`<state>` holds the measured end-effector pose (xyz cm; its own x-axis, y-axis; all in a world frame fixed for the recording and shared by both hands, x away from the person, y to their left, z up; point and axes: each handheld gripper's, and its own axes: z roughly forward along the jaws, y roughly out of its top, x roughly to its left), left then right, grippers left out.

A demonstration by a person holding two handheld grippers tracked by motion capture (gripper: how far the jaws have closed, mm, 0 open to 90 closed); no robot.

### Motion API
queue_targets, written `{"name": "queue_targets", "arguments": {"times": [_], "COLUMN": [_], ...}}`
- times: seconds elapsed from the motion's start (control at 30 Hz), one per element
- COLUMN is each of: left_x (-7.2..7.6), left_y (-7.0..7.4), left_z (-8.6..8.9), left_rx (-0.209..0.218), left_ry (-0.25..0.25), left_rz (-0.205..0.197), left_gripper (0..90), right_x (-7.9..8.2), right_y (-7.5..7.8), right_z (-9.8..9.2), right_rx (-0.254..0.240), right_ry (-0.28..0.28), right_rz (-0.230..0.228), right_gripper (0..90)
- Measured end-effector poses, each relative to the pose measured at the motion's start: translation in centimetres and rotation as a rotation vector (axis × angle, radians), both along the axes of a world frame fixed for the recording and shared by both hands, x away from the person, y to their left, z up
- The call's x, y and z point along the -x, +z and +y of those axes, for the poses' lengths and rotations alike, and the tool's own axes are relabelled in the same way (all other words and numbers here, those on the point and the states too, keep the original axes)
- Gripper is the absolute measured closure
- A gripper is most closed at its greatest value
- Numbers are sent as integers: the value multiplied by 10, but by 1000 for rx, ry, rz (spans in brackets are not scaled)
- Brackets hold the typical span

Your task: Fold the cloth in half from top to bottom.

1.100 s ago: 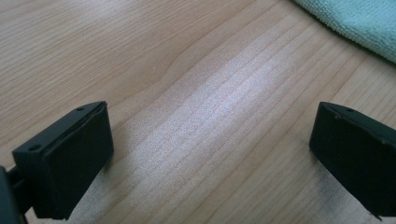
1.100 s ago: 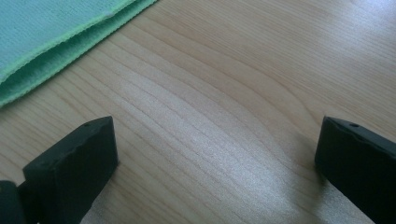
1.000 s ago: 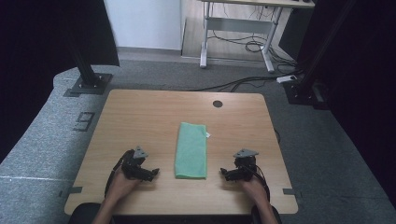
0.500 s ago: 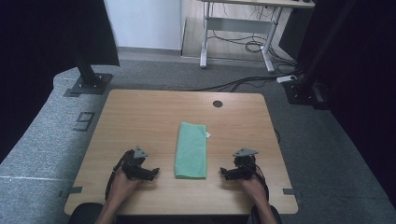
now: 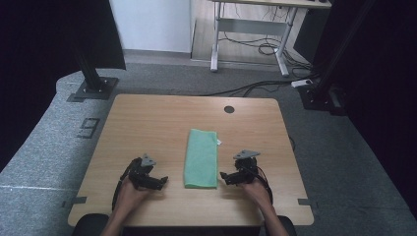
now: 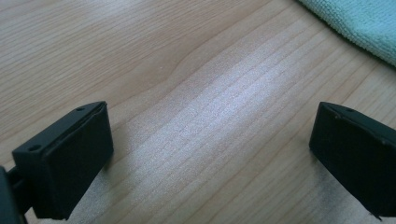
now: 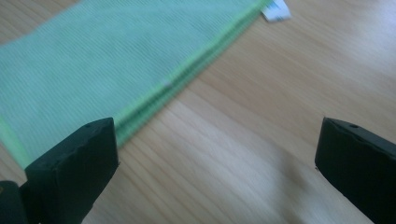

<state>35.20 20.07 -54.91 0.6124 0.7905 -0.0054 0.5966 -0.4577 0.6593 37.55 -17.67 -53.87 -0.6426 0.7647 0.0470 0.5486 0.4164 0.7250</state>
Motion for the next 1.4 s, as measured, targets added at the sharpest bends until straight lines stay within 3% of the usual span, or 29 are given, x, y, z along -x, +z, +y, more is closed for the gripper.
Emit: {"name": "queue_targets", "arguments": {"times": [0.3, 0.6, 0.9, 1.07, 1.3, 1.4], "left_x": [0, 0, -2, -6, -23, -34], "left_y": [0, 0, 1, 7, 21, 23], "left_z": [0, 0, -6, -18, -40, -54], "left_rx": [0, 0, -6, 11, 57, 56], "left_ry": [0, 1, 30, 11, -20, -33], "left_rz": [0, 0, 8, -9, -34, -39], "left_gripper": [0, 0, 0, 0, 2, 2], "right_x": [-23, -40, -29, -18, -7, -5], "right_y": [5, -12, -14, -14, -14, -15], "right_z": [37, 58, 54, 53, 51, 51], "right_rx": [17, 70, 51, 56, 55, 51], "right_ry": [7, -26, -12, 7, 14, 12], "right_rz": [-8, 11, 14, 16, 12, 11], "right_gripper": [0, 0, 0, 0, 0, 0]}}
